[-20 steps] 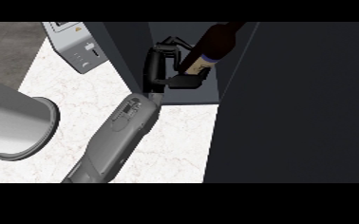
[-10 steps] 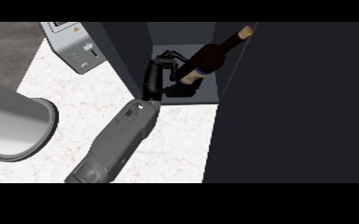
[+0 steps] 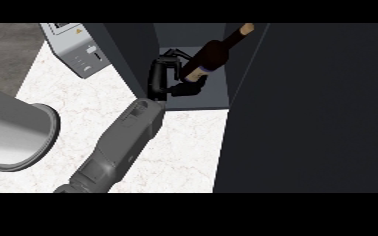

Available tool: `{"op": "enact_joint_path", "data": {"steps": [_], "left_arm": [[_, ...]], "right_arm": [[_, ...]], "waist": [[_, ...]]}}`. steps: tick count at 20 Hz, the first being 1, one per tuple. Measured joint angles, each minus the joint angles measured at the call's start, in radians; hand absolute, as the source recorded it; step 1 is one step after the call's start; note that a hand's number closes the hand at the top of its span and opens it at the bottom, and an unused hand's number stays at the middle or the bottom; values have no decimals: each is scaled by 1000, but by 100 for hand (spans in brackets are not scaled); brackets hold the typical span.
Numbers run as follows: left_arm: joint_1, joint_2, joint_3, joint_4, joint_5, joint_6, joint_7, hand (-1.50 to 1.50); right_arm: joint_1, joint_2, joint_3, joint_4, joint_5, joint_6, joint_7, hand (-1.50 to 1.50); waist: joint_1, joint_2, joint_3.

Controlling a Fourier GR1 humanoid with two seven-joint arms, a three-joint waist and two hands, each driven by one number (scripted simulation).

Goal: Pick up the wine, place it into the cabinet and close the cabinet

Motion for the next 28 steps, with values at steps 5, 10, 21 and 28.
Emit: {"op": "enact_joint_path", "data": {"steps": [5, 10, 21, 28], "left_arm": [[-39, -2, 44, 57, 71, -26, -45, 150], [-103, -3, 93, 159, 108, -50, -61, 150], [-222, 5, 142, 340, 95, -15, -98, 150], [-273, 21, 143, 418, 69, 34, -79, 150]], "right_arm": [[18, 8, 2, -1, -5, 7, -6, -150], [16, 19, 11, 2, -8, 8, -9, -150], [4, 36, 26, 7, -13, 9, -19, -150], [-15, 40, 34, 10, -18, 11, -19, -150]], "waist": [[-8, 2, 0], [-16, 5, 0], [-29, 11, 0], [-47, 19, 0]]}}
